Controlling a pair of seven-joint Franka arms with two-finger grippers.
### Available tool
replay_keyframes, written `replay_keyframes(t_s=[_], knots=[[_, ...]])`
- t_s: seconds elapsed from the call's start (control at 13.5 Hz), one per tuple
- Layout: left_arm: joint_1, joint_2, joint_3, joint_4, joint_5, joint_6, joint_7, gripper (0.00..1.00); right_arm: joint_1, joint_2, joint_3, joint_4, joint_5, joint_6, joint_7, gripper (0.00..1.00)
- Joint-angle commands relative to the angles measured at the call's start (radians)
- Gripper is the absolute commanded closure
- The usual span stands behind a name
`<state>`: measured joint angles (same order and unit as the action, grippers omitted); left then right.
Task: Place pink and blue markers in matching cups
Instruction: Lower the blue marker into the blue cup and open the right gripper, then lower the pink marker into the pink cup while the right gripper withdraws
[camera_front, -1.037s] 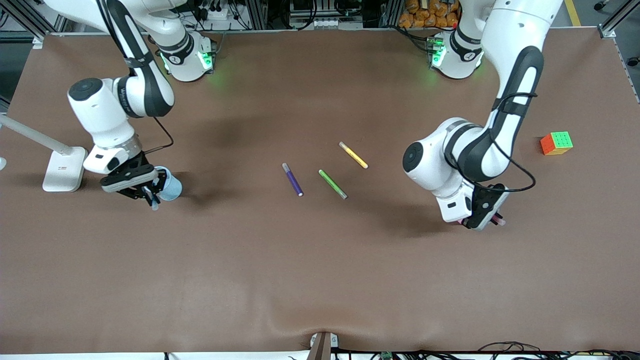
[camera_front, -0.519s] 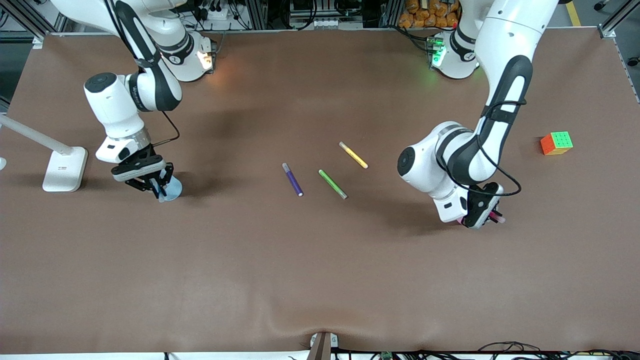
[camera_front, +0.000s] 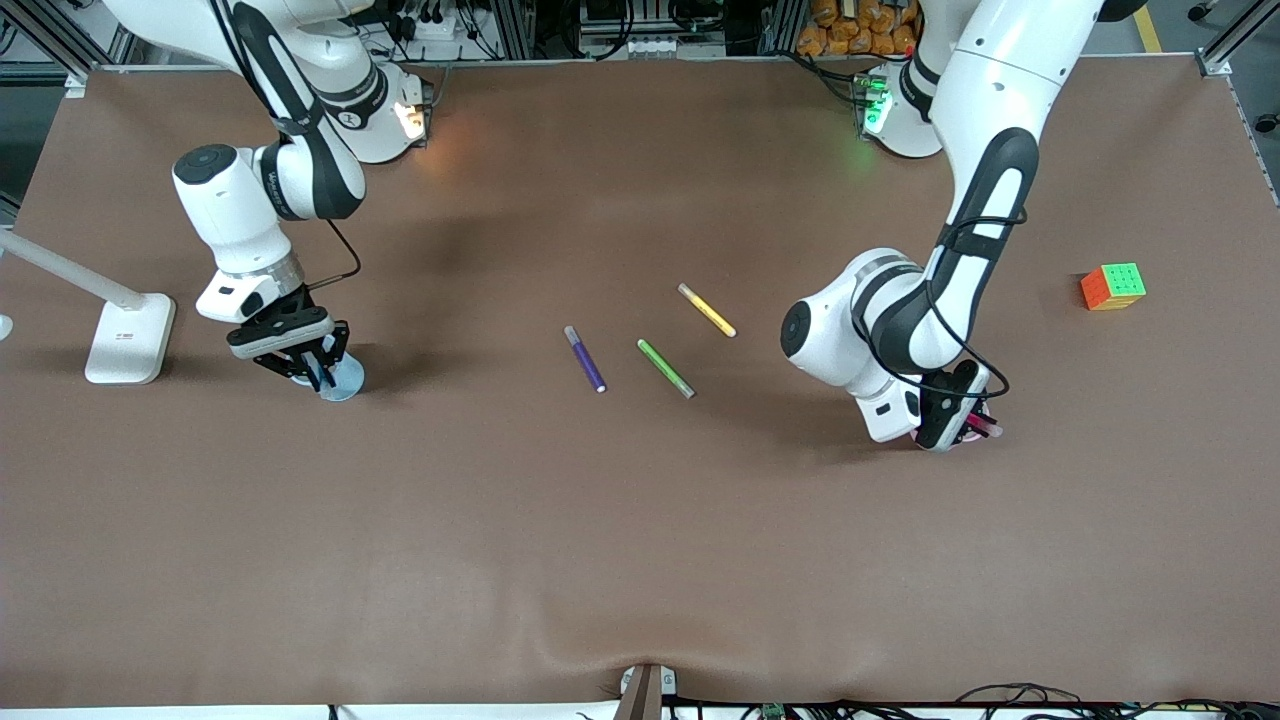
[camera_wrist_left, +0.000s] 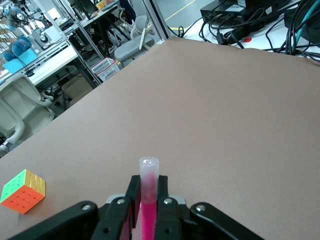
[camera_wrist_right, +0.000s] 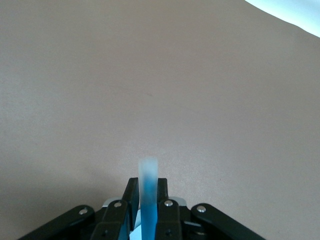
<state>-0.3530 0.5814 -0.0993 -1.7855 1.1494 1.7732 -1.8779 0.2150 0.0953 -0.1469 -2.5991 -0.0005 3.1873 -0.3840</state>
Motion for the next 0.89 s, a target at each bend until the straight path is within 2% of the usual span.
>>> replay_keyframes(t_s=[0.0, 0.22, 0.44, 0.59, 0.74, 0.81], knots=[[-0.011, 0.009, 0.003, 0.011, 0.027, -0.027, -0.006, 0.75, -0.037, -0.008, 0.013, -0.016, -0.012, 0.034, -0.003, 0.0], [-0.011, 0.002, 0.003, 0.017, 0.027, -0.027, 0.009, 0.0, -0.04, -0.008, 0.013, 0.031, -0.01, 0.011, -0.003, 0.0], [0.002, -0.026, 0.0, 0.057, -0.031, -0.027, 0.153, 0.0, -0.042, -0.008, 0.013, 0.16, 0.016, -0.185, 0.004, 0.0], [0.002, -0.029, 0.003, 0.083, -0.075, -0.029, 0.203, 0.0, -0.034, -0.003, 0.013, 0.258, 0.074, -0.317, 0.083, 0.0], [0.006, -0.029, 0.003, 0.118, -0.112, -0.043, 0.25, 0.0, -0.037, 0.03, 0.013, 0.428, 0.091, -0.541, 0.146, 0.0], [0.008, -0.029, 0.003, 0.159, -0.173, -0.063, 0.314, 0.0, -0.043, 0.056, 0.013, 0.53, 0.093, -0.675, 0.181, 0.0]])
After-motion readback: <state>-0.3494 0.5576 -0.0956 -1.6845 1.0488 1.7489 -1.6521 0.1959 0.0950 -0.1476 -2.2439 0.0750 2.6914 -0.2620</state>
